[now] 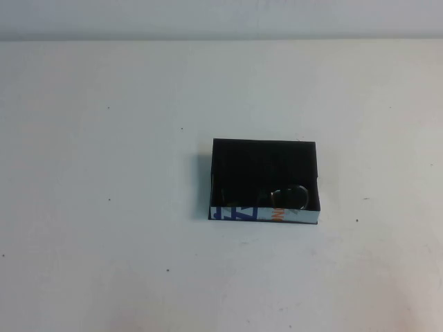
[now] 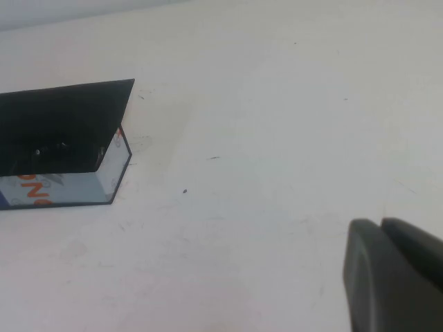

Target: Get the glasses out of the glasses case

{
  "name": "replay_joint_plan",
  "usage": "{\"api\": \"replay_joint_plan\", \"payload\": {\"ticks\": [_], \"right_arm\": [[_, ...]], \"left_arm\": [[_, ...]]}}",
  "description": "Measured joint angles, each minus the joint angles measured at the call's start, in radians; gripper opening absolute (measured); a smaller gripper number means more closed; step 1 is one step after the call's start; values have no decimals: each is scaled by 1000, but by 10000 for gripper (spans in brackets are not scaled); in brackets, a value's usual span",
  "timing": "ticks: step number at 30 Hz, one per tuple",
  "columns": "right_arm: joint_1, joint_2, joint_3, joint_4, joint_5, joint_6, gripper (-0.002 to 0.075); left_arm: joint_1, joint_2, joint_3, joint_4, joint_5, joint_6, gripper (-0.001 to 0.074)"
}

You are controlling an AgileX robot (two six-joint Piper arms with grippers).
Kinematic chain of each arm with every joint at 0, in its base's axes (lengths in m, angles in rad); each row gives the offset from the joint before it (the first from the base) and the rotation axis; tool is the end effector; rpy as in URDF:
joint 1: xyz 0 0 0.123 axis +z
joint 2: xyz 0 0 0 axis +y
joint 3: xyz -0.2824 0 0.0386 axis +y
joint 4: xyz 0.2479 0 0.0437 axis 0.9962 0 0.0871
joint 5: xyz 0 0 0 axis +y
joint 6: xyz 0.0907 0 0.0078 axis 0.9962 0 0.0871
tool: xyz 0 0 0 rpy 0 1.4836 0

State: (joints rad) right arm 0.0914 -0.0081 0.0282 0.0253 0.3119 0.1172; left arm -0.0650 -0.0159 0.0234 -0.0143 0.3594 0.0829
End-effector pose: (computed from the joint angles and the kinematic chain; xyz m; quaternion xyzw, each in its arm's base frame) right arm 0.0540 0.0057 0.1758 0.0173 0.7879 0.0745 0.6110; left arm 0.0526 -0.0039 0.1737 0.0552 0.7969 -0.0007 0.6016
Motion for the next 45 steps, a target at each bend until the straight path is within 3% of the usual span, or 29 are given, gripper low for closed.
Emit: {"api": "replay_joint_plan", "payload": {"ticks": [11, 21, 31, 37, 45], "right_arm": [[0, 0, 0, 95, -83, 0, -18], [0, 0, -11, 43, -163, 0, -18], [0, 27, -434, 32, 212, 0, -18], [0, 173, -509, 73, 240, -6, -18], [9, 499, -660, 146, 285, -274, -18]], "left_arm": [[0, 0, 0, 0, 0, 0, -4], [0, 0, 0, 0, 0, 0, -4], [0, 0, 0, 0, 0, 0, -4], [0, 0, 0, 0, 0, 0, -4], [0, 0, 0, 0, 0, 0, -4]]}}
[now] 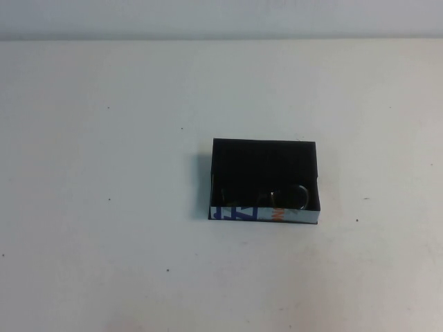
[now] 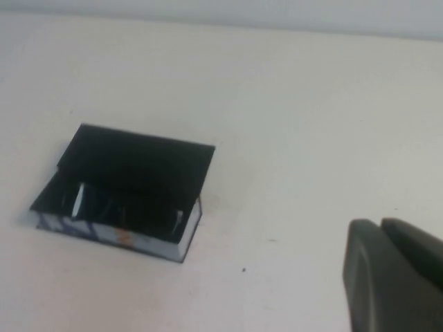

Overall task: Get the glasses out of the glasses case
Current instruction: Pick up the glasses from the glasses case

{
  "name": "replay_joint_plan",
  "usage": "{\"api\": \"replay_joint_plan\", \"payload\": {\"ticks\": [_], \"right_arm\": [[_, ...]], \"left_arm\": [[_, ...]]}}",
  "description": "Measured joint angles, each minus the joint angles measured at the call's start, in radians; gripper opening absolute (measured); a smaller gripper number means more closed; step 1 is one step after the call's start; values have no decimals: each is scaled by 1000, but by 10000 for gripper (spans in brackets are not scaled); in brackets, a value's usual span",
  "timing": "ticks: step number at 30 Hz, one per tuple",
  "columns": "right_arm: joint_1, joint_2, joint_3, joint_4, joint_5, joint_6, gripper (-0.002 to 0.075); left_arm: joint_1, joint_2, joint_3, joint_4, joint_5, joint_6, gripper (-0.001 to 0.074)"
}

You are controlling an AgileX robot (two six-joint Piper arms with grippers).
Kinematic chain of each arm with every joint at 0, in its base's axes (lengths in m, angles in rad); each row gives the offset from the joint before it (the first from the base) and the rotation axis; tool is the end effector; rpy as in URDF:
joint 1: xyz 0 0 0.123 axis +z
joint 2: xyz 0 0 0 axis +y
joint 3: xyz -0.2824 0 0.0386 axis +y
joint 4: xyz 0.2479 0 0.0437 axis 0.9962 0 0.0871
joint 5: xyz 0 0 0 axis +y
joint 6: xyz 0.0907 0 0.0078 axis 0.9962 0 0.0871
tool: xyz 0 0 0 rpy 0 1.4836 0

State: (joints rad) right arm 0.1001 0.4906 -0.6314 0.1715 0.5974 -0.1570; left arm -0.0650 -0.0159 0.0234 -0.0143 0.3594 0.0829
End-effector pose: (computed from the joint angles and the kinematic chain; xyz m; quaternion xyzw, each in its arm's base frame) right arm 0.0917 0.0180 0.3359 -0.0744 0.8191 0.0637 0.5652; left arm 0.0526 -0.0039 0.1737 0.0552 0.7969 -0.0007 0.6016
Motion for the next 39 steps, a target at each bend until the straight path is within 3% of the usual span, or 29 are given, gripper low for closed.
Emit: {"api": "replay_joint_plan", "payload": {"ticks": [5, 11, 21, 27, 32, 35, 39], "right_arm": [[79, 257, -212, 53, 211, -207, -18], [205, 594, -437, 36, 459, -337, -18], [324, 1044, -741, -24, 569, -669, 4], [377, 1214, -900, -29, 590, -857, 139], [424, 1325, -1002, -47, 592, -933, 371], [442, 1392, -1048, -72, 590, -943, 412], [458, 1487, -1105, -75, 586, -948, 388]], "left_arm": [[0, 0, 0, 0, 0, 0, -4], [0, 0, 0, 0, 0, 0, -4], [0, 0, 0, 0, 0, 0, -5], [0, 0, 0, 0, 0, 0, -5], [0, 0, 0, 0, 0, 0, -4], [0, 0, 0, 0, 0, 0, -4], [0, 0, 0, 0, 0, 0, -4]]}}
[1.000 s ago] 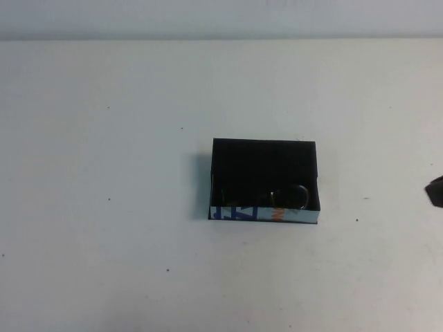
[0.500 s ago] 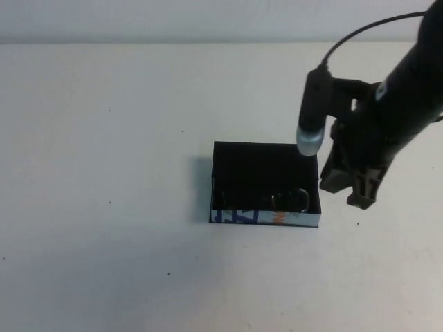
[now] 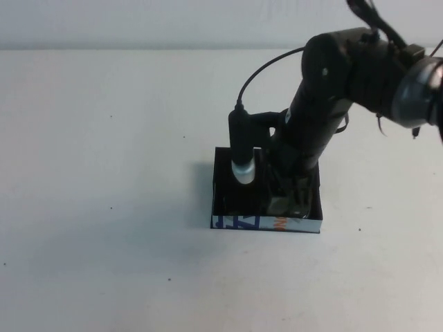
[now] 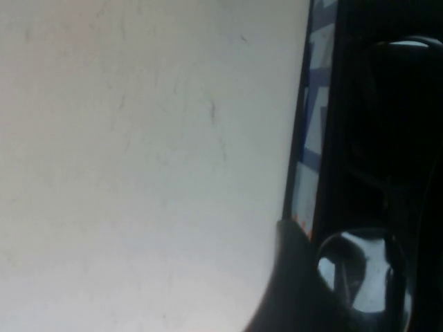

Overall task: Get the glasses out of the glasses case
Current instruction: Pick up the glasses from the glasses case

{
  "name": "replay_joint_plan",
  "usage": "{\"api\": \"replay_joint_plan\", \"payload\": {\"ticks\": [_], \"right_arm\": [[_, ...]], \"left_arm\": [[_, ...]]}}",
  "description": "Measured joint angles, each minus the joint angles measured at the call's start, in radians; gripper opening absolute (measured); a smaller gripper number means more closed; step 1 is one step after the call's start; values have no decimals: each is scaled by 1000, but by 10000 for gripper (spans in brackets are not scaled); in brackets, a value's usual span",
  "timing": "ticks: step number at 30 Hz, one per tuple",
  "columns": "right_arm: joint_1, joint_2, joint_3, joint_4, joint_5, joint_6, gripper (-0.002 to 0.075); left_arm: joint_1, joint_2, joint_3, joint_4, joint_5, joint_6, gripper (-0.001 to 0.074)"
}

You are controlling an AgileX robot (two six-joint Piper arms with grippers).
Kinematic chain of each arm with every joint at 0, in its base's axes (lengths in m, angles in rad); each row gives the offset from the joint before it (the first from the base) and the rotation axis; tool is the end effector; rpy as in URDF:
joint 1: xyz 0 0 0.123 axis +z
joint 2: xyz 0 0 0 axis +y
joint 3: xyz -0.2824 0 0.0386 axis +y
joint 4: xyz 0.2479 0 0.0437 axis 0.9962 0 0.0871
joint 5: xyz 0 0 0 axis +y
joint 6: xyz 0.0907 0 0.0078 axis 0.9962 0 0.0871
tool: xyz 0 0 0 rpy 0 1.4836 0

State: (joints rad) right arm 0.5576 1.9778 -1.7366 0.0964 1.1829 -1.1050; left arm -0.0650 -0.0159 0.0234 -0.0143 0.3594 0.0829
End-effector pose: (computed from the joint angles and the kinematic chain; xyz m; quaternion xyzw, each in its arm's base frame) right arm 0.3516 0.2288 0.2621 -0.7242 0.6781 0.0132 0.1248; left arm 0.0526 -0.0039 0.1737 0.0552 0.7969 -0.0007 0.6016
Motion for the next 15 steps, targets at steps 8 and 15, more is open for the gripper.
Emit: {"api": "replay_joint_plan", "payload": {"ticks": [8, 15], "right_arm": [[4, 135, -108, -3, -16, 0, 363], [2, 162, -119, -5, -56, 0, 361]], "left_arm": [[0, 0, 0, 0, 0, 0, -4], [0, 0, 0, 0, 0, 0, -4]]}}
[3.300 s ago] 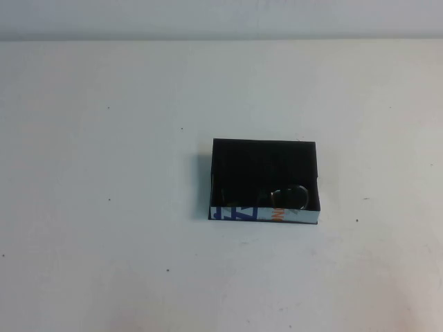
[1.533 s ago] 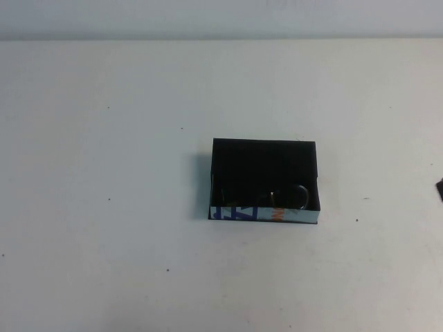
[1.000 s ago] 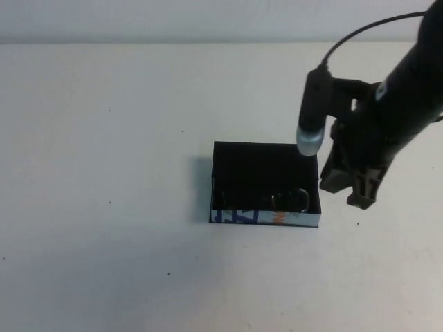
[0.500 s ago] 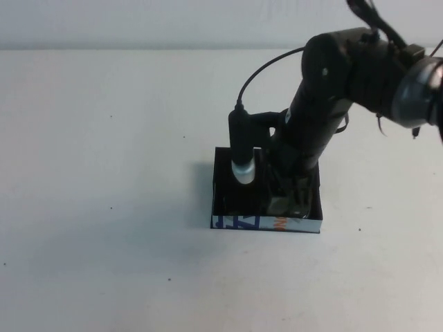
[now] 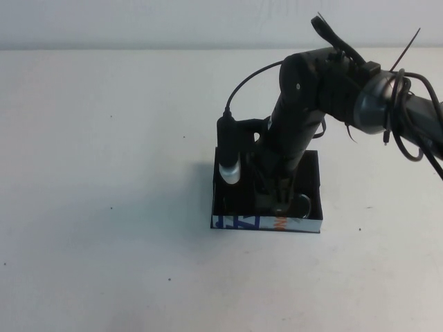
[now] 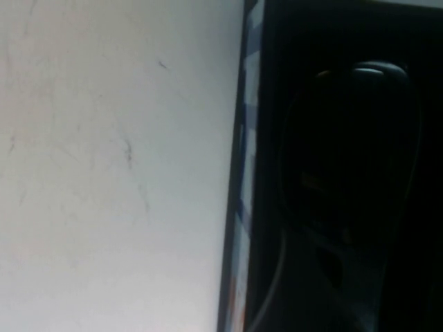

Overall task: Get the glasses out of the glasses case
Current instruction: Pick up the glasses from the glasses case

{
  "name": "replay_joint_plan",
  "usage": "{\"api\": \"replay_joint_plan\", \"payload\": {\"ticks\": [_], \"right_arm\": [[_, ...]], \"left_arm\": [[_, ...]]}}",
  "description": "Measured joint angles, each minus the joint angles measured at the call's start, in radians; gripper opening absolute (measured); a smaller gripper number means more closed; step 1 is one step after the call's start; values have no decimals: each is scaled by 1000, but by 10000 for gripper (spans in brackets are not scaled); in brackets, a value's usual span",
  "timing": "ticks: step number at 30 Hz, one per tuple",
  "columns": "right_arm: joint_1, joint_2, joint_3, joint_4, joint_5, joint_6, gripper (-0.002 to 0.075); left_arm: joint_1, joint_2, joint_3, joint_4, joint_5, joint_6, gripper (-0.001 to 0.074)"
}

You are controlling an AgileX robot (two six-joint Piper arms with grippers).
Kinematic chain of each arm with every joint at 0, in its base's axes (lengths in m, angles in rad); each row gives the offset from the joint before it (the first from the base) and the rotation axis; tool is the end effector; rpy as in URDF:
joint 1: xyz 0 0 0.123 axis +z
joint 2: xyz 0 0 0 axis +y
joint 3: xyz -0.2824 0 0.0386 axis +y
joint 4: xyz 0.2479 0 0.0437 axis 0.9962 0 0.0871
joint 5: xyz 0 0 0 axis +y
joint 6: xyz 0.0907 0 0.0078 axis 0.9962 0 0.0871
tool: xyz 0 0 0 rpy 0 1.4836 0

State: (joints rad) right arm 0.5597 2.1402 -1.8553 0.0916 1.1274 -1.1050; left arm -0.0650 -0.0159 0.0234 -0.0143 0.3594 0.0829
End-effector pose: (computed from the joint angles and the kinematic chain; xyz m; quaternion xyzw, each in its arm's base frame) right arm 0.3833 0.2490 0.2243 -0.7235 0.6780 0.0089 0.1296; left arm 0.0526 -0.0039 0.1737 0.0552 0.7969 -0.0007 0.6016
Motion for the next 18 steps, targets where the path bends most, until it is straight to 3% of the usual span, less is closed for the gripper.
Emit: {"api": "replay_joint_plan", "payload": {"ticks": [18], "right_arm": [[-29, 32, -8, 27, 0, 0, 355]], "left_arm": [[0, 0, 0, 0, 0, 0, -4]]}}
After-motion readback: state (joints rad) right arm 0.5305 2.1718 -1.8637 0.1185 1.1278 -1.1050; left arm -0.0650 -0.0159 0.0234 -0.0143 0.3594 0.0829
